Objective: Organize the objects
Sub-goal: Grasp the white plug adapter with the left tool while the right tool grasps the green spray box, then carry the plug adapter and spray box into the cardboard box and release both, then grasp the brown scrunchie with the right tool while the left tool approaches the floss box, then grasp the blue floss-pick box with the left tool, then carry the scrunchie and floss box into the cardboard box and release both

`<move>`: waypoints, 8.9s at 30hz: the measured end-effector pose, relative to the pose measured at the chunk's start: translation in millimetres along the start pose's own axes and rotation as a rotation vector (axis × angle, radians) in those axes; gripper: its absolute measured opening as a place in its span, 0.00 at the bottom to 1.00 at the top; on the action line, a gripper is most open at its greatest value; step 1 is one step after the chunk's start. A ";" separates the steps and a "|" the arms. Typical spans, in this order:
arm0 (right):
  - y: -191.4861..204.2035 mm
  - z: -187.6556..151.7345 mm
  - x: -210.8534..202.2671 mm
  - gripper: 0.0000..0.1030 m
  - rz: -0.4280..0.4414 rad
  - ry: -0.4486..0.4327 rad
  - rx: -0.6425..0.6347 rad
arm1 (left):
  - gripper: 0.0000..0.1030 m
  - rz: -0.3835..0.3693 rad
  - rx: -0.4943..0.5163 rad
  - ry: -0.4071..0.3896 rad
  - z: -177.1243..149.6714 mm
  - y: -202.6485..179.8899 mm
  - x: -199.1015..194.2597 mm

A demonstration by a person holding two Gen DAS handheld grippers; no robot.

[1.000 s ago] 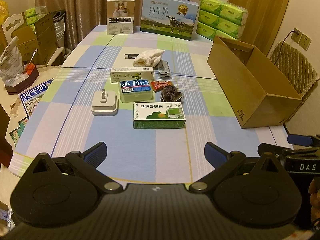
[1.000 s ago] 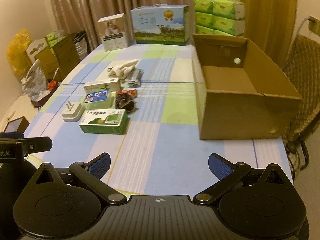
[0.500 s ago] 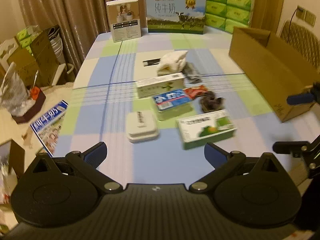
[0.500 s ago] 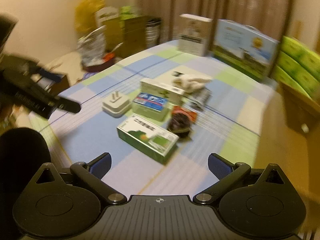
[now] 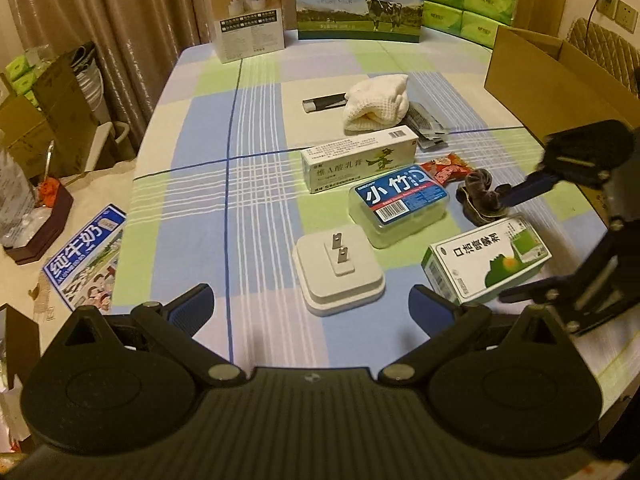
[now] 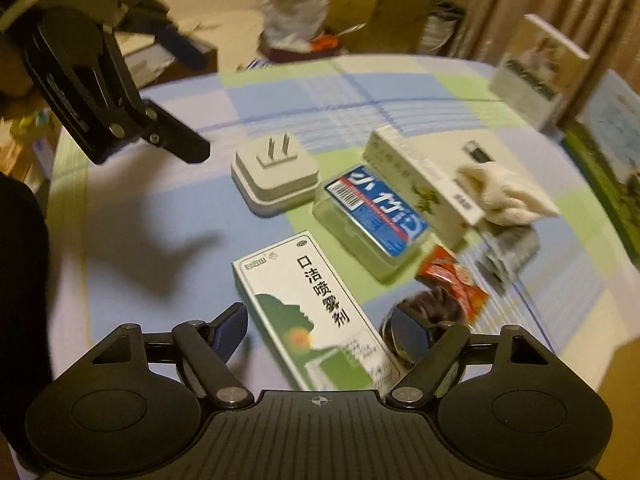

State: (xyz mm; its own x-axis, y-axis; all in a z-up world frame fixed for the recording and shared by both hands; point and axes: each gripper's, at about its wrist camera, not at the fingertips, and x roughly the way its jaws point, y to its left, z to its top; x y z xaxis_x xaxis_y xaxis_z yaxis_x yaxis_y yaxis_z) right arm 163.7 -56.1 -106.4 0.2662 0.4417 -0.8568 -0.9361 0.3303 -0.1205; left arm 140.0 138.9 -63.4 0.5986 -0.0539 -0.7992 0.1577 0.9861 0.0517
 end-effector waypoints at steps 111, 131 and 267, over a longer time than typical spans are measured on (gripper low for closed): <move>-123.1 -201.3 -270.6 0.88 -0.550 -0.364 1.025 | 0.81 -0.172 0.046 -0.197 107.2 -217.2 -38.3; -9.6 -95.7 -218.7 0.98 -0.351 -0.372 0.877 | 0.99 0.060 -0.179 -0.153 -0.4 -65.7 -91.5; -46.8 -188.9 -286.1 0.21 -0.699 -0.317 1.015 | 0.85 -0.233 0.044 -0.226 93.5 -273.3 -78.5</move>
State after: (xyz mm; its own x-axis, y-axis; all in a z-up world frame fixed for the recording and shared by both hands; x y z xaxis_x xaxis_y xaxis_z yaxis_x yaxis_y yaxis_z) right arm 88.0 -355.5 49.7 0.8044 0.0487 -0.5921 -0.0162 0.9981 0.0601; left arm 123.4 -141.1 41.2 0.7007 -0.3156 -0.6399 0.3420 0.9357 -0.0869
